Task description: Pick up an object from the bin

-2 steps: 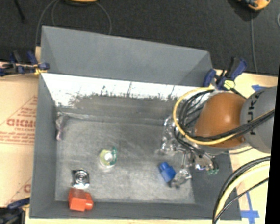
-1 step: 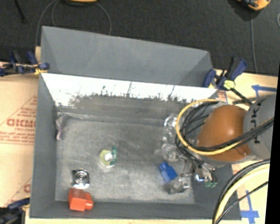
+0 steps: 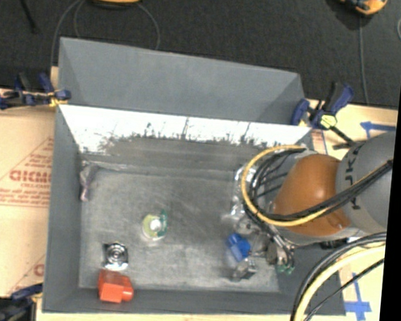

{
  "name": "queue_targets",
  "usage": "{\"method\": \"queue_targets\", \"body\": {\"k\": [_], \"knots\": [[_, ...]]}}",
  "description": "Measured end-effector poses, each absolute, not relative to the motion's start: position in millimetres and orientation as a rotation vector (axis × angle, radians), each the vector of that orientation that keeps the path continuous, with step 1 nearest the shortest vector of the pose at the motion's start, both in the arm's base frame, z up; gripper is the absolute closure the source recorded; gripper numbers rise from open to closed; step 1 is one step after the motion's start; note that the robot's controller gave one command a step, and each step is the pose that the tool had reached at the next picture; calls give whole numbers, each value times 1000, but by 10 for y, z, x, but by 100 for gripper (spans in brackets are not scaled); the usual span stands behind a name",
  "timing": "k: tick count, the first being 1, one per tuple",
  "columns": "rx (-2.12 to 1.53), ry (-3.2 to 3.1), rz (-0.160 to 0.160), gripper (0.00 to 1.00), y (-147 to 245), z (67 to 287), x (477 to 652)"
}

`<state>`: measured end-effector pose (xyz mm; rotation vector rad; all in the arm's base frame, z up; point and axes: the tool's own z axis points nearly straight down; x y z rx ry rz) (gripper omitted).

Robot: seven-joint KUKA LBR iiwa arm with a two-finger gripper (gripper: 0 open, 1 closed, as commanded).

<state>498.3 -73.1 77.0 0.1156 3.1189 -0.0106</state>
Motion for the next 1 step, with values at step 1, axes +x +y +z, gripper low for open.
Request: {"method": "queue_targets", "body": {"k": [1], "knots": [[461, 3102, 3, 0, -676, 763, 5028]]}}
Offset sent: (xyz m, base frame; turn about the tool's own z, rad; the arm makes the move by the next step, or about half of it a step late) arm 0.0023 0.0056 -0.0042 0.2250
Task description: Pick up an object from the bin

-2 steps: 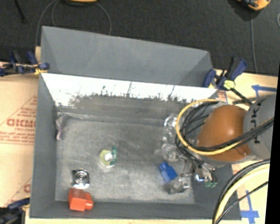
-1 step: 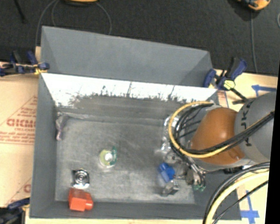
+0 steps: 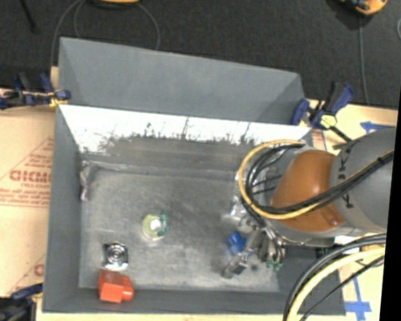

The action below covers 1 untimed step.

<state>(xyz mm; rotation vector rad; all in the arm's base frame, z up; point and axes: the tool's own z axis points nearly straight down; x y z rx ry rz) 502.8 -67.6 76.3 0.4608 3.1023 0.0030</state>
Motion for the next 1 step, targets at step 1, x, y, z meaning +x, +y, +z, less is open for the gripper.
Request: {"method": "queue_targets", "body": {"k": [1], "knots": [[458, 3110, 4, 100, -676, 795, 5028]]}}
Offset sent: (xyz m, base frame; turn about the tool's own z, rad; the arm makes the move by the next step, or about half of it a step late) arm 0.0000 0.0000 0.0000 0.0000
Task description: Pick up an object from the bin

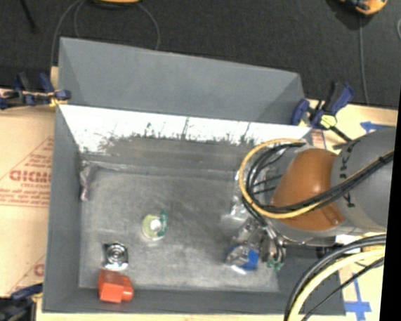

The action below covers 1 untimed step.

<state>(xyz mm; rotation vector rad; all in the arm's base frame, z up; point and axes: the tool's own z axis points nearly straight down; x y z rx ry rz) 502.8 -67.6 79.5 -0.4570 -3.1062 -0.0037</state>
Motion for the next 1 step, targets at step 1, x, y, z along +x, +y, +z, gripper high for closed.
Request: {"method": "queue_targets", "body": {"k": [1], "knots": [[-454, -3107, -3, 100, -676, 795, 5029]]}}
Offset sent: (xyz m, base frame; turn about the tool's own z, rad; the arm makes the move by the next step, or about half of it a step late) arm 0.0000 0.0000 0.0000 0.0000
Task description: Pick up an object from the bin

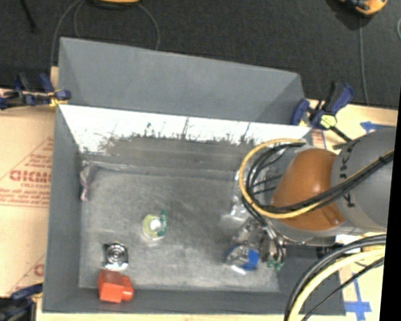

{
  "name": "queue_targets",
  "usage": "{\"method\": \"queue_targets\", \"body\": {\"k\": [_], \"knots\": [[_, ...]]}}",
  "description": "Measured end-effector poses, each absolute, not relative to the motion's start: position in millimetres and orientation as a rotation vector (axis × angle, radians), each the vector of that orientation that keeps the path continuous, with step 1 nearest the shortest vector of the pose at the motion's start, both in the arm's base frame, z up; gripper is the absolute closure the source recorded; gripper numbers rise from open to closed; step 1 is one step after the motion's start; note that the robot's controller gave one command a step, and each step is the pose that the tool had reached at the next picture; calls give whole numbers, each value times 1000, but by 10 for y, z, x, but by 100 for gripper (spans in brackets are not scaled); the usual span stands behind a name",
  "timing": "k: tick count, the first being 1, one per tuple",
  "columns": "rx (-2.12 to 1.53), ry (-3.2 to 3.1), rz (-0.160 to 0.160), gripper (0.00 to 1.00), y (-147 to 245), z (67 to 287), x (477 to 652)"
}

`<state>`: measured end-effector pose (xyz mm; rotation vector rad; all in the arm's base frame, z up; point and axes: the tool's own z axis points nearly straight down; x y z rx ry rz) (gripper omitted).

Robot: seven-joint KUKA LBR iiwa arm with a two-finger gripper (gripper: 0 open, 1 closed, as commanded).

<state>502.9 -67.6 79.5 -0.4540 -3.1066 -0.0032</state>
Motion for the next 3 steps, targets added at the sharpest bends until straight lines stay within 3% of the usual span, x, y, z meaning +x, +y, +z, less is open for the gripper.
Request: {"method": "queue_targets", "body": {"k": [3], "knots": [[-448, -3108, -2, 100, -676, 795, 5030]]}}
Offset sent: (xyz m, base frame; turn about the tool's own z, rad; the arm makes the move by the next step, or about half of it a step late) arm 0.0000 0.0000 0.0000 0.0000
